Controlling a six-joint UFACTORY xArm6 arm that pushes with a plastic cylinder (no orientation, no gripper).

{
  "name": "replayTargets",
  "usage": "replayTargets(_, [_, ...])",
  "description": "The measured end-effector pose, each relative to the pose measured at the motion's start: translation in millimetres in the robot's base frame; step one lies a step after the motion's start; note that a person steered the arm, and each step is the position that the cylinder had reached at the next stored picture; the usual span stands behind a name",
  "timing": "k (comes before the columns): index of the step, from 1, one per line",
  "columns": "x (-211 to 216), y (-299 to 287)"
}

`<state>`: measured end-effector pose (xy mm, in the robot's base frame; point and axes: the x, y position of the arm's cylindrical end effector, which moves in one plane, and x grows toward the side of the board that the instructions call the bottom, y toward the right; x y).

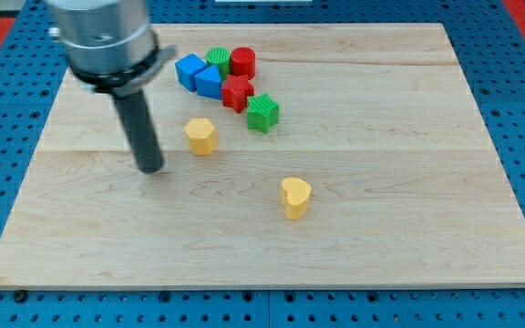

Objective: Move yellow hexagon to green star

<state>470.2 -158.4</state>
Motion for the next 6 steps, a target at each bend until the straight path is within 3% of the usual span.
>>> replayTargets(2, [-32, -12])
replayTargets(6, [-33, 79])
